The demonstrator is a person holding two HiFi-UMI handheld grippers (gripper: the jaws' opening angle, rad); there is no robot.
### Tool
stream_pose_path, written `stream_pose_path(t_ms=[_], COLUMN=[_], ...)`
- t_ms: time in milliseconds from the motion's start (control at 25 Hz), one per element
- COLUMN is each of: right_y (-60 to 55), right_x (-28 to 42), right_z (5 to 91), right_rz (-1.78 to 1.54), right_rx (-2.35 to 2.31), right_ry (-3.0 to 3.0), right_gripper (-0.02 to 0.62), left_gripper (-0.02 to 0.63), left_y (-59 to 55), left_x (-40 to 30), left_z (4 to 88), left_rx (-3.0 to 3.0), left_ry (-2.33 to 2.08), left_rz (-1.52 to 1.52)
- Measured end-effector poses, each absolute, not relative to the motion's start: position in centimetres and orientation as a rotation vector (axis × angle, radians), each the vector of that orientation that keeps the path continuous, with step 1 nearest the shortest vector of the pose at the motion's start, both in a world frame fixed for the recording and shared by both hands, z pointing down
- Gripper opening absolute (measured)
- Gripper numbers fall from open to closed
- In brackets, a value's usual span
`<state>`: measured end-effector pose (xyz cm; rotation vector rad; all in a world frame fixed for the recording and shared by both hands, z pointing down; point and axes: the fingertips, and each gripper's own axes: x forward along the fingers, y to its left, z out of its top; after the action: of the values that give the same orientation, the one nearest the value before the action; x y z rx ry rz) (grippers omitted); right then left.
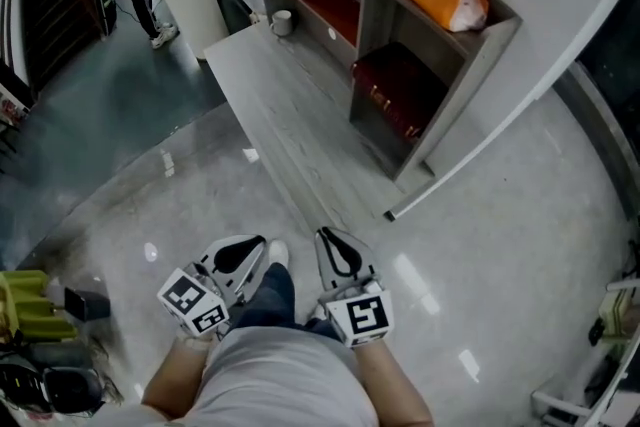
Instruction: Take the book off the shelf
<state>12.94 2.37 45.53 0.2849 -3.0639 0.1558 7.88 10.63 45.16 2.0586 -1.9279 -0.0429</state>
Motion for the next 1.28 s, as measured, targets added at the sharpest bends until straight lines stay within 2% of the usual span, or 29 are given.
stream_pose_path(t_ms=[840, 1280], right_y=[-7.2, -9.6], right_x=[-2.7, -2.8], right_z=[45.6, 45.7], right_rz=[0.18, 0.26], right_rx=[0.64, 0.89], right_ry=[-2.942, -2.891], right_gripper=[0.031, 0.032], left_gripper=[0.017, 0.018], left_y=[0.5, -5.7], left_x=[-10.9, -13.1], left_z=[45.5, 45.6], left_rx=[2.215, 2.099], left_ry=[-1.677, -1.294], left_rz=[-0.094, -0.506])
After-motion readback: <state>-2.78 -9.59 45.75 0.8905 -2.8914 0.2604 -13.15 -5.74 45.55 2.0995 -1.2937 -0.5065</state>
